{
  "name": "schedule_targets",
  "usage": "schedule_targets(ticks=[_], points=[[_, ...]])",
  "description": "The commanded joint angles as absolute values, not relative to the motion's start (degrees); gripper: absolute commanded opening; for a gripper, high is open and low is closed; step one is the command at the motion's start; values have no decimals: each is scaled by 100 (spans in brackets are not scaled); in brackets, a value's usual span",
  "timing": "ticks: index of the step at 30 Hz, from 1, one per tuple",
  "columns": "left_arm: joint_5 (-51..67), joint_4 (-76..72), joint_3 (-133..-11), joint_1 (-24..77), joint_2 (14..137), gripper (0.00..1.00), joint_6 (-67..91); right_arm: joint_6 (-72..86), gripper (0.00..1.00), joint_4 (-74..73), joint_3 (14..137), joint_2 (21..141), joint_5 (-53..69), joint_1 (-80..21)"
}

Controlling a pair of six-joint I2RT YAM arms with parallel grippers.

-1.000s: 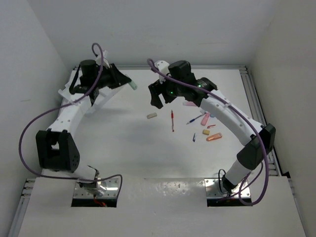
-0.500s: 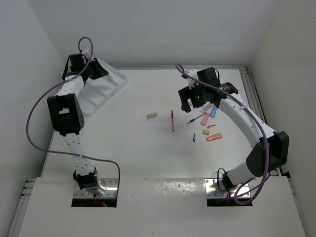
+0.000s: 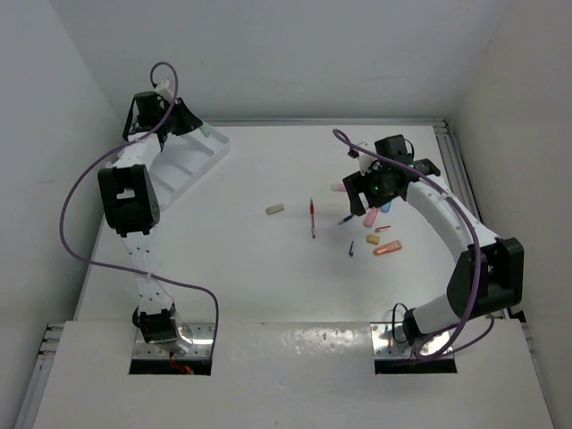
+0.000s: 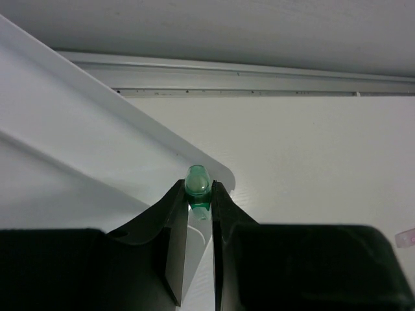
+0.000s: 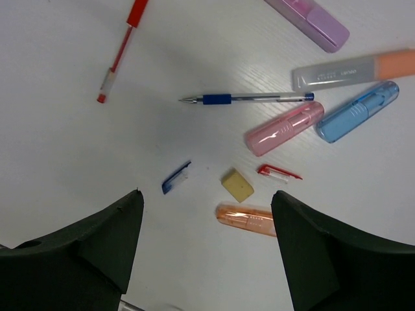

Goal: Sort the stationery into containers
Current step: Place the pen in the storage box, then pick up the pen from the center of the board.

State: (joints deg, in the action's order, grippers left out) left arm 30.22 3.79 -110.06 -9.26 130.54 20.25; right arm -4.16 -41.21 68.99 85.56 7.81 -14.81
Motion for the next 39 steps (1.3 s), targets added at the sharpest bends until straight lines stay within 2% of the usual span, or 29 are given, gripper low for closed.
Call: schedule_targets(ticks=[1,7,8,10,12,13,20,25,31,39], points=[[2971,105,-11267,-861,13306,7,2030,-632,78,-4026,6803,8411,721,-1310],[2804,-112,-11355,-782,13474,32,2013,-1264,72,-3797,6513,8385,606,-1003],[2812,-132,-11373,-791,13482,40,2021,-1361,72,-3771,6426,8359,598,-958],[2804,-80,-11487,-791,13535,50,2039,-1738,71,-3823,6355,8350,624,-914],[2882,-9,-11671,-791,13492,72,2004,-2229,71,-3937,6154,8341,685,-905],[2909,-9,-11672,-791,13491,74,1987,-2363,70,-3955,6065,8341,686,-905],[3688,992,-11857,-870,12561,76,1863,-3874,59,-3876,5011,7999,668,-826],[4490,1590,-10928,-940,11324,75,1285,-5035,53,-3964,4571,7770,729,-765],[4878,1802,-9154,-932,9830,74,581,-5378,53,-3912,4702,8155,852,-703],[4773,2575,-8297,-598,8799,75,-483,-6248,58,-3929,4878,8911,1151,-510]])
